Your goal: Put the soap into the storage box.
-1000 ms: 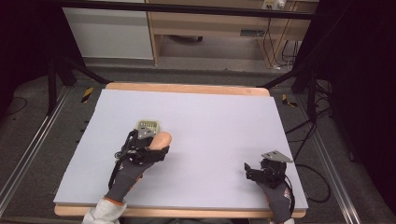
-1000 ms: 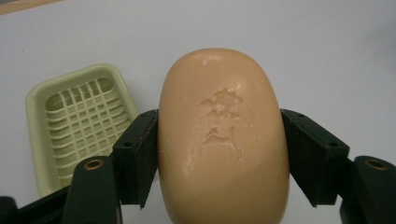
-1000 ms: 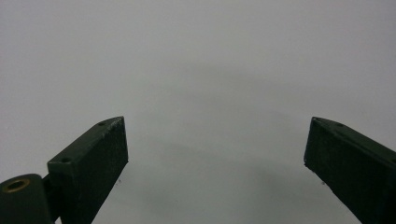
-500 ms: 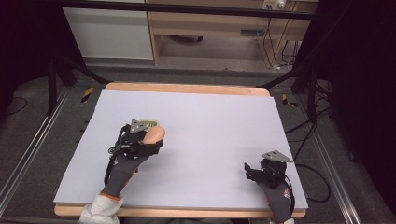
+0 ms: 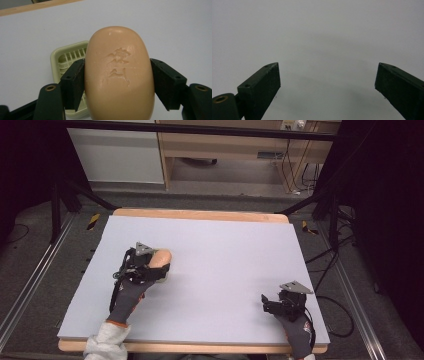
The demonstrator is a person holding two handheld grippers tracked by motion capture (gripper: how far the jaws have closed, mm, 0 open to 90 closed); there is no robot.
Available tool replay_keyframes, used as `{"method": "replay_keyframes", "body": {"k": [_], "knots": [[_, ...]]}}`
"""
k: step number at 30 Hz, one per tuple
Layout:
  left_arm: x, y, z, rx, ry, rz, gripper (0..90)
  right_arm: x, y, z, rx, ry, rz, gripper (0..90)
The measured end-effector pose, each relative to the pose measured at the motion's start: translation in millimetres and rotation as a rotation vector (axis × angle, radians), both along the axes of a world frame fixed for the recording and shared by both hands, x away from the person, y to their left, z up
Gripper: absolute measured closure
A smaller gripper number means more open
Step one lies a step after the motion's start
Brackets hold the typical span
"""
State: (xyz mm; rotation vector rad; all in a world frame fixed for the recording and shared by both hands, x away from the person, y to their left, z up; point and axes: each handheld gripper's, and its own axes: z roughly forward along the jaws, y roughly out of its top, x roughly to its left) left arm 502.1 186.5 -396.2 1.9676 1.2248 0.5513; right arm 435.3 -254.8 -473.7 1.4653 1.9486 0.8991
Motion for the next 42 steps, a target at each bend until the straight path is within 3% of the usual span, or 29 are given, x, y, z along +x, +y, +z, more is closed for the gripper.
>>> {"method": "replay_keyframes", "body": {"k": [11, 22, 42], "knots": [[14.0, 9.2, -6.7, 0.011, 0.016, 0.049, 31.5, 0.6, 0.8, -0.3, 0.001, 0.005, -0.003, 6.6], [30.0, 8.3, -18.8, 0.032, 0.038, 0.056, 31.6, 0.8, 1.1, -0.4, 0.000, 0.007, -0.003, 6.5], [41.0, 12.5, -36.0, 0.044, 0.061, 0.079, 31.6, 1.5, 1.2, -1.0, 0.004, 0.006, 0.000, 6.5]]}}
